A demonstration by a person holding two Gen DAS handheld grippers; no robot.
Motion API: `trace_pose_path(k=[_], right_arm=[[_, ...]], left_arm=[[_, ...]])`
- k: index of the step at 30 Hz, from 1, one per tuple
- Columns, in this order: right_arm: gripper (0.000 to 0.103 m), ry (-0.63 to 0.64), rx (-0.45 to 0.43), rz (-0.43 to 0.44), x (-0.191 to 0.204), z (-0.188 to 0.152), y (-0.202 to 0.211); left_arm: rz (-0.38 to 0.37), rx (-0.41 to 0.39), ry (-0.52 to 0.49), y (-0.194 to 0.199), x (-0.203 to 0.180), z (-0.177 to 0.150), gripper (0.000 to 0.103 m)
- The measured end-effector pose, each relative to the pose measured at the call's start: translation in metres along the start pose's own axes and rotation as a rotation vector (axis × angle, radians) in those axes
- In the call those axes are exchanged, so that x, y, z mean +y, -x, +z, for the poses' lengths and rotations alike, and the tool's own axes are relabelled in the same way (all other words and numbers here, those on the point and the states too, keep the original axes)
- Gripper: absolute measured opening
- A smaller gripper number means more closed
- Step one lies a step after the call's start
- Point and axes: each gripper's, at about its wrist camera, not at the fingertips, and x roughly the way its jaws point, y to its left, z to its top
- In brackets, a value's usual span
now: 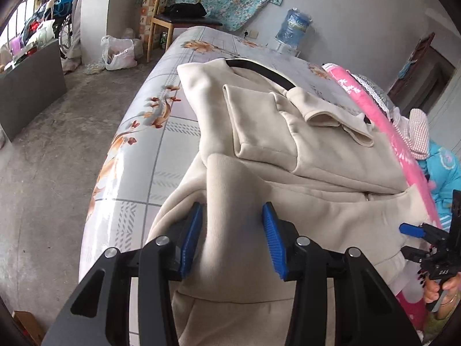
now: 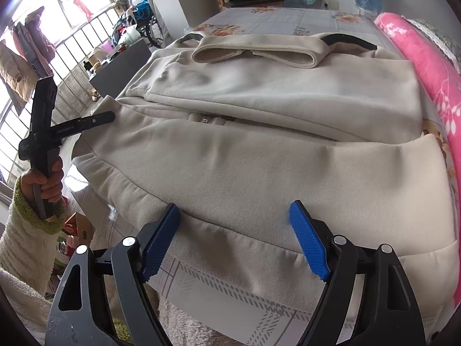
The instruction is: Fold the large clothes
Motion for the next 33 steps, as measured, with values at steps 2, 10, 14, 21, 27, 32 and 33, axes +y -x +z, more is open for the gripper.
trace_pose_path(k=[2, 10, 14, 21, 27, 32, 33], right_arm=[[0.075, -0.017, -0.001, 0.001, -0.002, -0.001, 0.003], [0.074, -0.141, -0.083, -0.040, -0.042, -0.023, 0.048], [0.066, -0.200, -0.130, -0.110, -0.071, -0.037, 0.076], [0.051, -0.266, -0.182, -0.171, -0.113, -0.029, 0.093], [0.040, -0.267, -0.153, -0.170, -0.131, -0.008, 0.071], [0.032, -0.259, -0.114, -0.190, -0.130, -0.008, 0.063], [0.031, -0.253, -0.120, -0.184, -0.127, -0.010, 0.067]], left_arm=[[0.071, 0.004, -0.037, -0.003, -0.009, -0.001, 0.041], [0.225, -0.024, -0.094, -0.006, -0.027, -0.007, 0.042], [0.263, -0.029, -0.116, -0.005, -0.032, -0.009, 0.042], [0.324, -0.028, -0.152, -0.005, -0.040, -0.011, 0.042], [0.337, -0.028, -0.160, -0.006, -0.041, -0.011, 0.042], [0.354, -0.028, -0.177, -0.006, -0.043, -0.011, 0.042], [0.355, -0.028, -0.177, -0.006, -0.044, -0.011, 0.042]])
